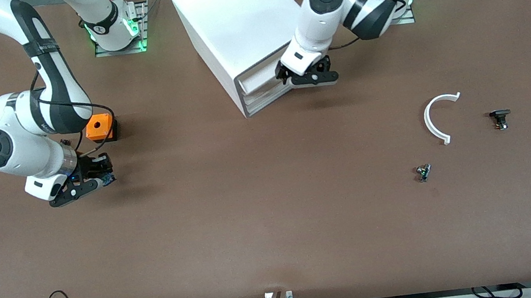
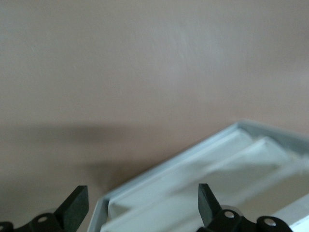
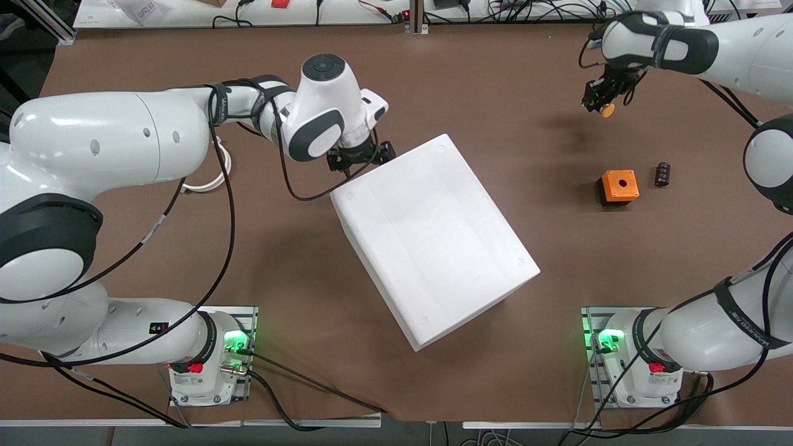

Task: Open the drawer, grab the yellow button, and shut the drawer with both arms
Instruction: 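Carry the button beside the orange box while the left gripper withdraws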

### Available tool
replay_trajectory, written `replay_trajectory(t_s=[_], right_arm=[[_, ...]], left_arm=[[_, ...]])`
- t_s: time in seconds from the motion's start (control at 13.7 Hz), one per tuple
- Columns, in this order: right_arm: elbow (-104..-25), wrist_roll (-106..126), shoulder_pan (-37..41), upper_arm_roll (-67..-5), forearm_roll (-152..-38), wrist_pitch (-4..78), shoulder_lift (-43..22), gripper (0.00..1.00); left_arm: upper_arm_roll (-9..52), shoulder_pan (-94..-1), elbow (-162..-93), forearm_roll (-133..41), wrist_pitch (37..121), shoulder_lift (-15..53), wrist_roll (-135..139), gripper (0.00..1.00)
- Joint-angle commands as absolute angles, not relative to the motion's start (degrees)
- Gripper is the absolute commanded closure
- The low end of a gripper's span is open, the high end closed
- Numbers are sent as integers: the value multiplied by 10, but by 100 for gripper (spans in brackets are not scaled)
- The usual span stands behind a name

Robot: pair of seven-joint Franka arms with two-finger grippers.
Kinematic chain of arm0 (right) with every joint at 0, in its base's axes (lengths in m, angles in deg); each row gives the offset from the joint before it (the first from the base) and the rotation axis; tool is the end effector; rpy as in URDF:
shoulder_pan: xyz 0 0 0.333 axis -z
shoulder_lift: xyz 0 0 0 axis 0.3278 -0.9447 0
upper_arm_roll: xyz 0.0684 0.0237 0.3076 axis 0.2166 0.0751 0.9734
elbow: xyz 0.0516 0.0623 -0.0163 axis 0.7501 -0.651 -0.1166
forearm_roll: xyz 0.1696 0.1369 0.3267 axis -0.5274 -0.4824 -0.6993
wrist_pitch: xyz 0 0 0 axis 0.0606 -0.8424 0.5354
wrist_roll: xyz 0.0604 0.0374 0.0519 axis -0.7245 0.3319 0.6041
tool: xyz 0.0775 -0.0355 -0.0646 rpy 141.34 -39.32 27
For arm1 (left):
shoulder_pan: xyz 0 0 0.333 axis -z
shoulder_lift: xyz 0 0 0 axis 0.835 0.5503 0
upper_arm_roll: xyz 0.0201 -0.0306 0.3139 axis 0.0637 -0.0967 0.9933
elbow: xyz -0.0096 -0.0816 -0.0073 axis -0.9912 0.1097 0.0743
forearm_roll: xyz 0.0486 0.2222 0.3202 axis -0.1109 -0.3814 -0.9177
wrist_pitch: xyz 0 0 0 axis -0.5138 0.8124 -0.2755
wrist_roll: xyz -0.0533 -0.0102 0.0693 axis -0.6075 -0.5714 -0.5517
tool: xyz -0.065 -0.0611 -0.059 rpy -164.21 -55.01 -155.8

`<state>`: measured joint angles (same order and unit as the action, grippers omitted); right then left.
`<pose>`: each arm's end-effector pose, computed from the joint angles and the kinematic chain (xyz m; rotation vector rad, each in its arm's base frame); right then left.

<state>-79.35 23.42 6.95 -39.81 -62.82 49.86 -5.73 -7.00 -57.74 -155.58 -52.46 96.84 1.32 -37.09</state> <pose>0.6007 0.0369 0.2985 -3.0774 -0.5073 0.0918 0.3787 -0.3859 0.3345 3.0294 0.0458 -0.1122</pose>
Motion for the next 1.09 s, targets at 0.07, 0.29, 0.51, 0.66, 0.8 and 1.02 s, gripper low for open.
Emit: replay_trajectory(t_s=[0.07, 0.29, 0.51, 0.66, 0.8, 1.02], right_arm=[[-899, 301, 108, -387, -622, 636, -27, 73], [-936, 341, 125, -386, -626, 709, -28, 73], [-980, 342, 131, -385, -630, 792, -32, 67], [-982, 340, 131, -385, -630, 799, -36, 49], [-980, 335, 131, -385, -630, 792, -33, 0], [-945, 300, 131, -379, -630, 694, -1, 0]], left_arm=[[-103, -588, -1569, -515, 957, -1, -361, 0], [-86, -639, -1560, -521, 979, -17, -360, 0], [16, -652, -1518, -540, 986, -27, -302, 0], [80, -653, -1495, -540, 953, -39, -180, 0], [140, -654, -1431, -540, 867, -51, -76, 0], [211, -654, -1320, -540, 704, -60, 56, 0]])
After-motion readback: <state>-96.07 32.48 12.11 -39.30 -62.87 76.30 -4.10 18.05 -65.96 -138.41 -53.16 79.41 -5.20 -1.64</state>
